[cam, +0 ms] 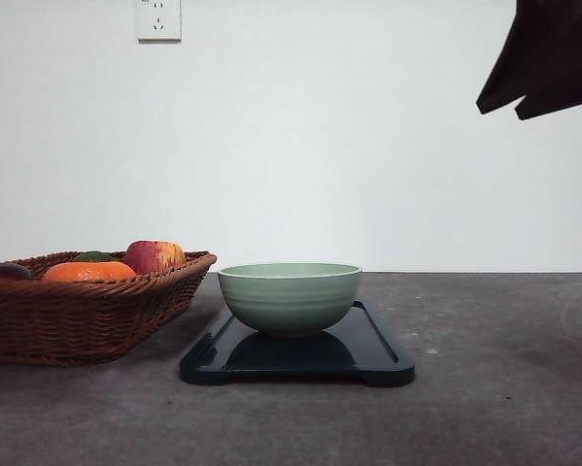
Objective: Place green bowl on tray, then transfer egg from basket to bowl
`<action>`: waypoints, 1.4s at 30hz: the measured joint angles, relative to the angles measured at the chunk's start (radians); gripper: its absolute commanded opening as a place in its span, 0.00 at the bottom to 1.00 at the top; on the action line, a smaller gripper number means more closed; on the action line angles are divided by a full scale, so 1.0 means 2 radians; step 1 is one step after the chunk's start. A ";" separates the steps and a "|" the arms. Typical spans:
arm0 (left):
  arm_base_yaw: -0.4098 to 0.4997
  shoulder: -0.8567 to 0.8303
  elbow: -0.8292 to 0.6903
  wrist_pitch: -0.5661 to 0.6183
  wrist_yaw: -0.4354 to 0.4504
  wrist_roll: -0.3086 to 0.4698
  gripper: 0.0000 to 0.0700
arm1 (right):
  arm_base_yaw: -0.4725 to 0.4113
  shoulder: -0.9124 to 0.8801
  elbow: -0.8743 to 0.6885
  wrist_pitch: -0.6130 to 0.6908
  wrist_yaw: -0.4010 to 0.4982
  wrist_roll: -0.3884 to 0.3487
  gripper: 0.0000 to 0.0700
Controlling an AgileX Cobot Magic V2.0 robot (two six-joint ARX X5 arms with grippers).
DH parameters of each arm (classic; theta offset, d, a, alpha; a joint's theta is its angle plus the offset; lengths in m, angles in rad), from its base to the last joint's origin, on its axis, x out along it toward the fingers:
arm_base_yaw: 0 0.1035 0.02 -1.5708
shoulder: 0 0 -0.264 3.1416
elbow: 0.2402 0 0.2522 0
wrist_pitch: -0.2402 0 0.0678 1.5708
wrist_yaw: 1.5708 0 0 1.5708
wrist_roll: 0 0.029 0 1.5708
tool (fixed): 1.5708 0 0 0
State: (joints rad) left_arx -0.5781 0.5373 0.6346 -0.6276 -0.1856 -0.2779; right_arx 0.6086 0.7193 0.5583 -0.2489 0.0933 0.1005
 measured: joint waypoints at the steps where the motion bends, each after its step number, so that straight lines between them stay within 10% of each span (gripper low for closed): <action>1: 0.000 0.000 0.000 0.001 0.000 0.000 0.29 | 0.000 -0.001 0.000 -0.001 0.000 0.000 0.23; 3: 0.000 0.000 0.000 0.002 0.000 0.000 0.00 | 0.000 -0.002 0.000 0.000 0.000 0.000 0.01; 23: 0.006 -0.010 -0.001 0.008 0.000 0.012 0.00 | 0.000 -0.003 0.000 0.015 0.000 0.000 0.02; 42: 0.226 -0.246 -0.269 0.187 0.024 0.131 0.00 | 0.000 -0.003 0.000 0.015 0.001 0.000 0.02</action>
State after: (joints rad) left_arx -0.1270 0.0460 0.0958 -0.2542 -0.1385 -0.0158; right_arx 0.6090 0.7132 0.5583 -0.2197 0.0950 0.0998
